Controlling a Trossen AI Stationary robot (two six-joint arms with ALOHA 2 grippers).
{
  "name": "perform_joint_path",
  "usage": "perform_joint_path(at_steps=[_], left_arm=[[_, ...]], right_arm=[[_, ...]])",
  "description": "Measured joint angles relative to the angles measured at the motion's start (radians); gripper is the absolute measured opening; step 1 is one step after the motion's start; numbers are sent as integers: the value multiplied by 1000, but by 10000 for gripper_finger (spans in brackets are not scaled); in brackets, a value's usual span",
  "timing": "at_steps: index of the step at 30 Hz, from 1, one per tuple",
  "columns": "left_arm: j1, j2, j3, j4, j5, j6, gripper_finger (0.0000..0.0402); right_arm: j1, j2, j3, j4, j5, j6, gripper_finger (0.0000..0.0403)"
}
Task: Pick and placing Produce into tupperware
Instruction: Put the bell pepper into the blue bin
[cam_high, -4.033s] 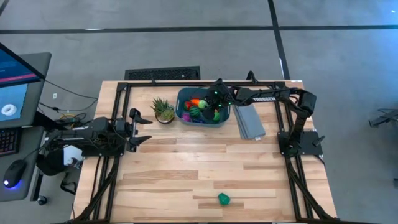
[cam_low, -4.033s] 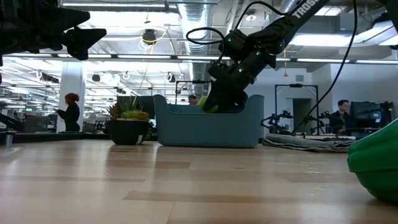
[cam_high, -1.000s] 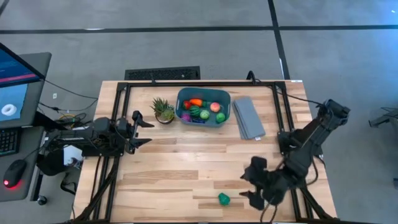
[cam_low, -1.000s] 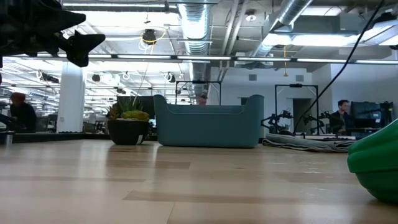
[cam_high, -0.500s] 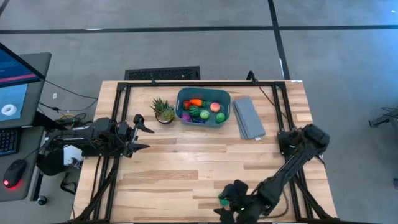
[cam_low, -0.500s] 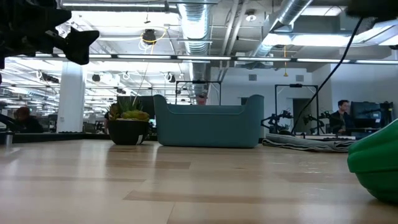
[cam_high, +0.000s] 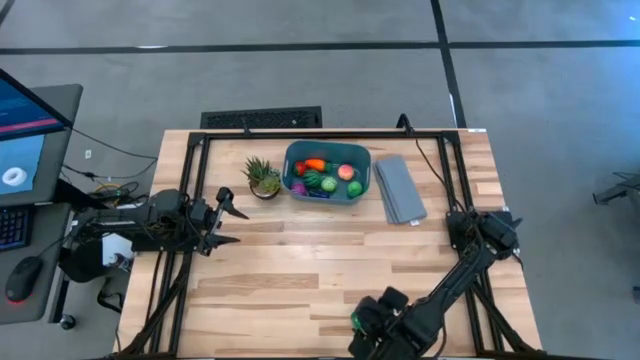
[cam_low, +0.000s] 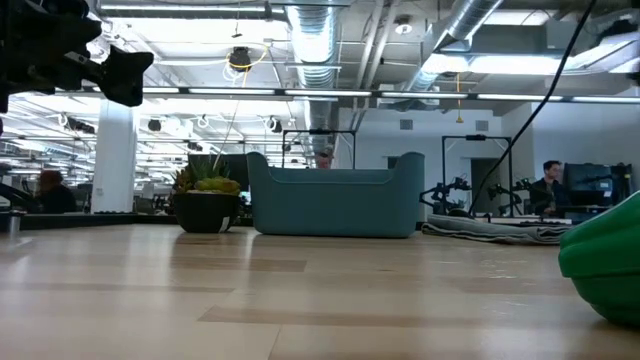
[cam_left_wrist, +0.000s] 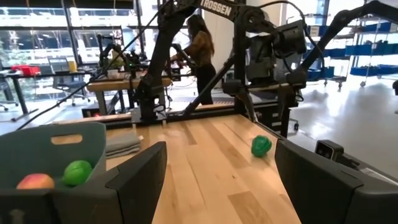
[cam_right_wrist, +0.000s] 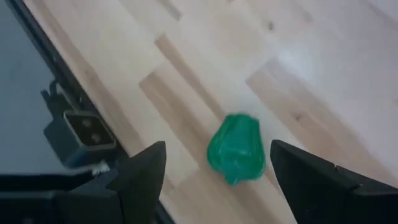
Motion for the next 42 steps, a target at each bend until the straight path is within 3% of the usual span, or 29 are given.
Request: perform_joint_path(at_steps=[4, 20, 42], left_arm=[[0, 0, 0, 0, 0, 14, 288], [0, 0, 1, -24, 0, 36, 288], [0, 0, 1, -30, 1, 41, 288]], right_arm=[[-12, 1, 0, 14, -105, -27, 311], [-52, 27, -3, -6, -103, -190, 311], [-78, 150, -6, 48, -191, -131, 311]])
